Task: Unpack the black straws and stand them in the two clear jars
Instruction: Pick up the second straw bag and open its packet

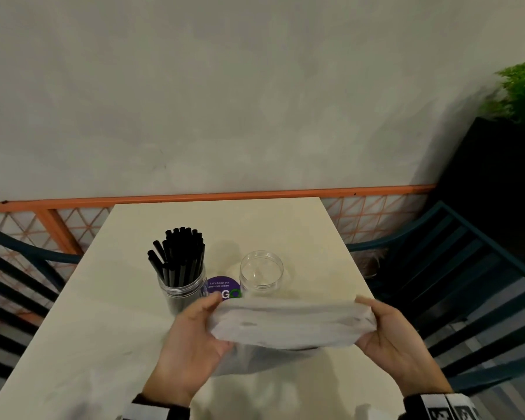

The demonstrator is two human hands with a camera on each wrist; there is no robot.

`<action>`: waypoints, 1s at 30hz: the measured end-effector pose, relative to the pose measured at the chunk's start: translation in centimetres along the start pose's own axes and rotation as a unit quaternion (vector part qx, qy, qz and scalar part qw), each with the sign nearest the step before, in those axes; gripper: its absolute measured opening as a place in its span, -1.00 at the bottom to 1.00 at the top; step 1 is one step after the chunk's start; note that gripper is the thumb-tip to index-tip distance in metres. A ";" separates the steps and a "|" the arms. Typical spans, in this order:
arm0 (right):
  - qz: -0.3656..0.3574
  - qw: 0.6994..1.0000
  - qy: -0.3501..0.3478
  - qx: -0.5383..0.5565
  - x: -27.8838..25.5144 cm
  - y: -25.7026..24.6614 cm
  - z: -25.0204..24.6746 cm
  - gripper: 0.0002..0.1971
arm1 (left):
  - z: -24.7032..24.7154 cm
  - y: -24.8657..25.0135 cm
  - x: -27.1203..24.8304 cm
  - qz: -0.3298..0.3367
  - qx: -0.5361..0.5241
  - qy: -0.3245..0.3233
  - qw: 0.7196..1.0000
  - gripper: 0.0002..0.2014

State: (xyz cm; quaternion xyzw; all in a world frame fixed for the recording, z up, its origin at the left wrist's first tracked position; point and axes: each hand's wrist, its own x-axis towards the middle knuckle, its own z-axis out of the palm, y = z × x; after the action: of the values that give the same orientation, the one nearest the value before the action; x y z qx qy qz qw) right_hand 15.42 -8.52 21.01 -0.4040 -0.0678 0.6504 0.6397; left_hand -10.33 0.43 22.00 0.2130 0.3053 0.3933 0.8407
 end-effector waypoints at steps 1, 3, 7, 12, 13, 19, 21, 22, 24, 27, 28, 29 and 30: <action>-0.022 0.999 0.000 -0.042 -0.4 -0.1 0.6 -0.86 | 0.2 -0.1 -0.1 0.019 0.036 -0.008 0.999 -0.85; -0.065 0.990 0.017 -0.126 -0.7 -0.1 0.6 -0.79 | -0.1 -0.4 0.1 0.056 0.135 -0.006 0.989 -0.58; -0.172 0.862 0.165 -0.447 -0.2 1.0 0.1 -0.65 | -1.4 -1.4 0.5 0.130 0.429 0.086 0.890 -0.55; -0.218 0.795 0.215 -0.524 0.1 0.9 -0.5 -0.94 | -2.3 -0.6 0.3 0.214 0.585 0.131 0.771 -0.76; -0.209 0.807 0.203 -0.514 0.0 0.8 -0.5 -0.95 | -2.3 -0.5 0.2 0.216 0.599 0.147 0.757 -0.81; -0.105 0.899 0.074 -0.420 -0.2 1.7 1.4 -0.80 | -2.3 -2.4 0.9 0.132 0.507 0.123 0.843 -0.81; -0.060 0.914 0.044 -0.399 -0.1 2.4 1.9 -0.83 | -1.4 -2.9 0.9 0.069 0.406 0.100 0.906 -0.80; -0.041 0.923 0.041 -0.382 -0.2 2.6 2.1 -0.85 | -0.9 -3.0 0.9 0.034 0.352 0.091 0.931 -0.79; -0.012 0.939 0.054 -0.340 -0.1 2.8 2.1 -0.81 | -0.6 -2.9 0.9 -0.016 0.252 0.079 0.964 -0.77; 0.019 0.975 0.073 -0.207 0.2 2.1 1.2 -0.82 | -1.7 -2.0 1.4 -0.052 0.076 0.077 0.993 -0.63; 0.033 0.985 0.070 -0.155 0.3 1.8 0.8 -0.79 | -1.8 -1.7 1.3 -0.054 0.043 0.079 0.995 -0.62; 0.045 0.992 0.055 -0.108 0.4 1.5 0.4 -0.76 | -2.2 -1.4 1.3 -0.061 0.025 0.071 0.995 -0.69; 0.051 0.995 0.040 -0.074 0.4 1.3 0.3 -0.76 | -1.9 -1.1 1.0 -0.067 0.016 0.054 0.996 -0.87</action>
State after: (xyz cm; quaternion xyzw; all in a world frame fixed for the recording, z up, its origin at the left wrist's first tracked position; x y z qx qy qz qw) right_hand 14.32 -8.27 20.24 -0.4784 -0.0691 0.6591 0.5761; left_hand -10.52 0.76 19.66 0.1843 0.3700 0.3417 0.8440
